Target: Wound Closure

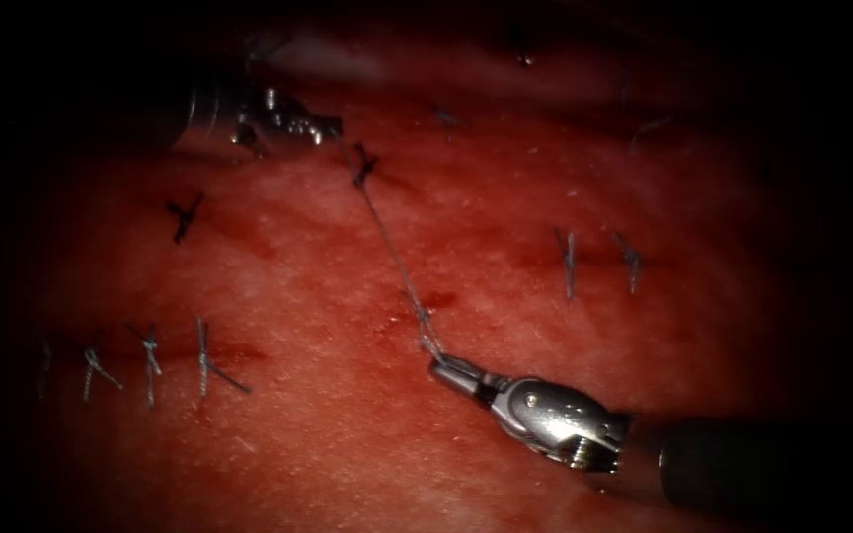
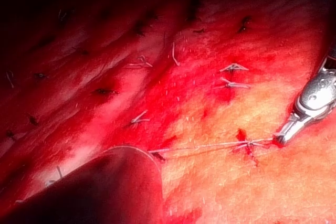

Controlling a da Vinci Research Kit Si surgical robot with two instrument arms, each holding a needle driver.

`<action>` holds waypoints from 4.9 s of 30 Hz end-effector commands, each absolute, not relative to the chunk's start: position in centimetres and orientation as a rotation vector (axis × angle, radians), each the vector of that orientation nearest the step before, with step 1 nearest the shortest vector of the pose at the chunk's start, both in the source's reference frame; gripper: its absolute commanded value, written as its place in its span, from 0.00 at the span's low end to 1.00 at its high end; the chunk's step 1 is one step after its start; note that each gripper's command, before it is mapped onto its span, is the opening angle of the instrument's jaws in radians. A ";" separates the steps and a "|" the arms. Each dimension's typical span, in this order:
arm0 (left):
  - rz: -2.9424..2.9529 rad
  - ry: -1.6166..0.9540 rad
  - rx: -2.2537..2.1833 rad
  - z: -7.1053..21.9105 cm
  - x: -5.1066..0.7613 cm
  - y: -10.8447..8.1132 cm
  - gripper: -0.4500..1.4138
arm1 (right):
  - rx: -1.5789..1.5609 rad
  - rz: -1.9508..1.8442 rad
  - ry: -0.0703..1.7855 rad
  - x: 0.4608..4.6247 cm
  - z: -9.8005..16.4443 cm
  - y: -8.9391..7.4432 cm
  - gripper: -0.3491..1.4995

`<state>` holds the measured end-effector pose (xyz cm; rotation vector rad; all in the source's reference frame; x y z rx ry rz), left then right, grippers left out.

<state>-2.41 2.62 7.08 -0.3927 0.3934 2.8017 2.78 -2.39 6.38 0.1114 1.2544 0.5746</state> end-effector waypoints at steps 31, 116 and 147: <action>2.746 0.348 -0.491 5.8 -2.87 2.0 0.00 | 0.222 0.659 1.288 2.80 5.6 -1.5 0.79; 2.484 -0.057 -1.011 5.9 -3.41 1.6 0.85 | -0.095 0.666 1.198 1.82 5.8 -1.1 0.94; 2.368 0.557 -1.239 5.7 -4.11 -0.3 0.49 | -0.111 0.648 1.207 2.06 5.9 -1.3 0.93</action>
